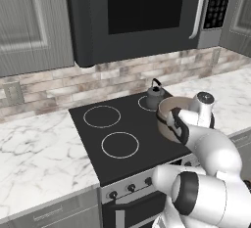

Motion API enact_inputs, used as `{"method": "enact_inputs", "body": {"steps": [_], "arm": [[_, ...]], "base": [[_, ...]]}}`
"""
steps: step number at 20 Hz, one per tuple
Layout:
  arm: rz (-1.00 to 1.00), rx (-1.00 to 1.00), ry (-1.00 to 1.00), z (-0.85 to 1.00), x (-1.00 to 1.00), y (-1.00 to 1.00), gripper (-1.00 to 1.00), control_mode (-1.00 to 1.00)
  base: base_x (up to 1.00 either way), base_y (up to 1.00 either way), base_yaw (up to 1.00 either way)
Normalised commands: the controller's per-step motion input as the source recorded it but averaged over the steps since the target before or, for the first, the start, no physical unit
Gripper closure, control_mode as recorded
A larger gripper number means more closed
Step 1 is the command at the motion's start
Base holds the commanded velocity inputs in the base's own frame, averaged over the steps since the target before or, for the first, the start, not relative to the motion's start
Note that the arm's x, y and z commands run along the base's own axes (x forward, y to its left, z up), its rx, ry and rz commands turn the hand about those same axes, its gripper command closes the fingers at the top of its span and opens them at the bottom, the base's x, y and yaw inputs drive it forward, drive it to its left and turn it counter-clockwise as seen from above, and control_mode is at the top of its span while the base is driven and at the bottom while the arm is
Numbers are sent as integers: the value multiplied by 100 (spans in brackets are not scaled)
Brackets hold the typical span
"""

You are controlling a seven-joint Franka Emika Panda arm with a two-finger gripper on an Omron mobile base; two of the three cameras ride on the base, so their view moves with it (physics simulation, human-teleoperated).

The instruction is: Pick the kettle from the cabinet and place it on a stove burner. Then pick the pot from the counter and place it on another stove burner. Finally, turn both burners on.

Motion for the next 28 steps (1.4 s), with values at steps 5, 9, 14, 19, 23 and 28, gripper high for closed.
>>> {"method": "enact_inputs", "body": {"steps": [5, 9, 14, 19, 23, 28], "arm": [[0, 0, -6, 1, -25, -2, -100, -100], [0, 0, -6, 7, -33, 0, -100, -100], [0, 0, -6, 16, -24, 7, -100, -100], [0, 0, -6, 21, -17, 8, -100, -100], [0, 0, -8, 21, -12, 5, -100, -100], [0, 0, -9, 21, -17, 0, -100, -100]], "base": [[0, 0, 0], [0, 0, 0], [0, 0, 0], [0, 0, 0], [0, 0, 0], [0, 0, 0]]}}
